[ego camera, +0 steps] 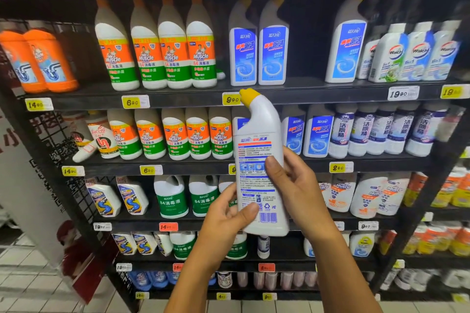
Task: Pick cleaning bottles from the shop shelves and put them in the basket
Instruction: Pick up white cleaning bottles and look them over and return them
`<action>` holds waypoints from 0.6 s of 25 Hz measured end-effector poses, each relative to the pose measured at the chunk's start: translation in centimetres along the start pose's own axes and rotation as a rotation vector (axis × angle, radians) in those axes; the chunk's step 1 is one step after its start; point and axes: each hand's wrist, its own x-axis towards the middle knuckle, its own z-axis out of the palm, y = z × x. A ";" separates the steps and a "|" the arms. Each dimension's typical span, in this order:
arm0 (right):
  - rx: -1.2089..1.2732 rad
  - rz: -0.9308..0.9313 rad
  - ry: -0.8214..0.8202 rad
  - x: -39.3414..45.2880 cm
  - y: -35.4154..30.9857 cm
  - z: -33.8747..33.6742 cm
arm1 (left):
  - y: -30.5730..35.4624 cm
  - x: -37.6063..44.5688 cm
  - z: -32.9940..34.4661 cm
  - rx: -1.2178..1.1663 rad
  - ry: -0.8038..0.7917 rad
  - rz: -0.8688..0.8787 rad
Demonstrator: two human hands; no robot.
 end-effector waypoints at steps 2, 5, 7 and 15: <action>-0.062 -0.024 -0.007 -0.1 -0.4 0.2 | -0.2 -0.1 -0.2 -0.113 -0.028 -0.035; -0.098 -0.044 -0.002 -0.4 -0.7 0.1 | -0.3 -0.2 -0.5 -0.274 -0.080 -0.079; -0.070 -0.058 0.000 -0.5 -0.6 0.0 | -0.5 -0.2 -0.6 -0.308 -0.106 -0.088; -0.020 0.024 0.053 -0.1 0.4 -1.2 | 0.3 0.0 -0.2 -0.157 0.006 -0.052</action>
